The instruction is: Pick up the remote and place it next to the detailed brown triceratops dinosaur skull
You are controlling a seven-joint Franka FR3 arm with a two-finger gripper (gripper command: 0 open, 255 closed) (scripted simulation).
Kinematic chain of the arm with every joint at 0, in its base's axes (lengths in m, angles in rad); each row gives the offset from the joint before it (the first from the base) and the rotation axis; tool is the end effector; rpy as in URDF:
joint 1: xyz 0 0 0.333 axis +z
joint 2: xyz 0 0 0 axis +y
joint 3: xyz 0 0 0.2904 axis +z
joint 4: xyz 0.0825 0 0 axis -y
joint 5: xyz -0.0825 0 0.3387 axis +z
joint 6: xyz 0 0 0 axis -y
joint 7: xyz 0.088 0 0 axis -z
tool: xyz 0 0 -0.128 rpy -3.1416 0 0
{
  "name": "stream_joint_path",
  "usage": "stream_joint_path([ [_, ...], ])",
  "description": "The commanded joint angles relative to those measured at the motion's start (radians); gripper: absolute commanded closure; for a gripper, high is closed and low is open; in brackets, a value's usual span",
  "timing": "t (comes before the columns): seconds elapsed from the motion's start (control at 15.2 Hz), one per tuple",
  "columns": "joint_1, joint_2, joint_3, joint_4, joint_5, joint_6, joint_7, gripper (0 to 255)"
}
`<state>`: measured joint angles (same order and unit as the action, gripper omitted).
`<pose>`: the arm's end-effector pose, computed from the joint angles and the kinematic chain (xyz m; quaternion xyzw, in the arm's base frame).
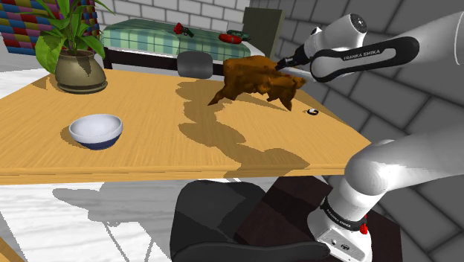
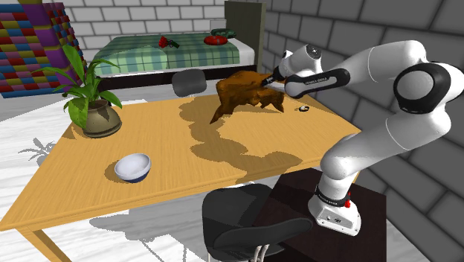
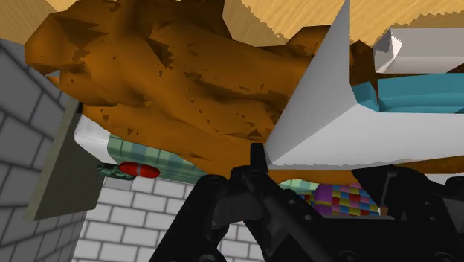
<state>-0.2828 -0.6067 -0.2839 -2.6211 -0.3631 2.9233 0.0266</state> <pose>0.3429 -0.2077 0.5283 0.8899 -0.1365 0.4107 0.1439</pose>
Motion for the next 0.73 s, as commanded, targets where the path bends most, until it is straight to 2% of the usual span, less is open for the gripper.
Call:
stream_joint_path([
  [0.0, 0.008, -0.013, 0.001, 0.021, 0.006, -0.031, -0.004, 255],
  [0.66, 0.042, -0.046, 0.005, 0.135, 0.038, -0.178, -0.027, 255],
])
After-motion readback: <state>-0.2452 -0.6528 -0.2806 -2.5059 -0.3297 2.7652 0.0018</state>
